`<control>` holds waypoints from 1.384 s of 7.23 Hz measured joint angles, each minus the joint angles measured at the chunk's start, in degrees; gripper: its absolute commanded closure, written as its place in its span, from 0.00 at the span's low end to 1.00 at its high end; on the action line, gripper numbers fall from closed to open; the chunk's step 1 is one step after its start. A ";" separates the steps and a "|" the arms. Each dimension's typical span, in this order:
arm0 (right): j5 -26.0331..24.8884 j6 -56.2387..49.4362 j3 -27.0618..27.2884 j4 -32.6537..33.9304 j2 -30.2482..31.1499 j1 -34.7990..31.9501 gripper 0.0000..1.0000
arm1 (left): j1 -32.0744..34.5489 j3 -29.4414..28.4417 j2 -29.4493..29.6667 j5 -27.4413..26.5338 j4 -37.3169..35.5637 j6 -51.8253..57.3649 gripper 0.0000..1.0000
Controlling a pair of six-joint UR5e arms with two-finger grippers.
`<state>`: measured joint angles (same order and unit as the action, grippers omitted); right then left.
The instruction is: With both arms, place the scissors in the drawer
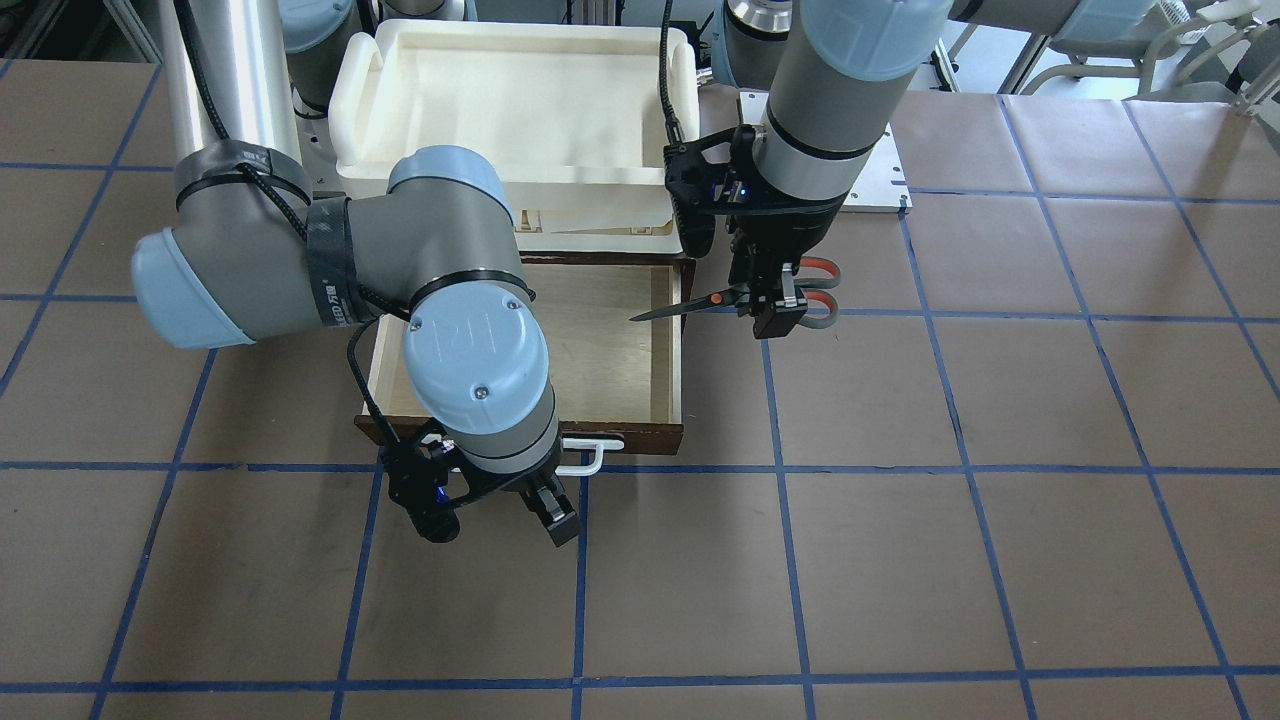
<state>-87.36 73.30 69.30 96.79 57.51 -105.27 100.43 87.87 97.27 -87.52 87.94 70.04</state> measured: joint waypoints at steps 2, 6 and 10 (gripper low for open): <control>-1.21 -4.56 0.17 -1.64 4.21 1.12 0.00 | 3.72 -0.56 2.05 0.05 -1.82 -4.78 1.00; -2.03 -39.11 2.19 -4.40 13.89 9.02 0.00 | 11.02 -0.89 8.64 1.14 -10.14 -14.62 1.00; -7.35 -59.20 8.51 -4.53 23.38 12.56 0.00 | 14.55 -3.03 14.63 4.69 -11.94 -16.49 1.00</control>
<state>-94.71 14.10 77.81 92.26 80.89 -92.71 114.97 84.84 111.90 -82.83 76.00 53.55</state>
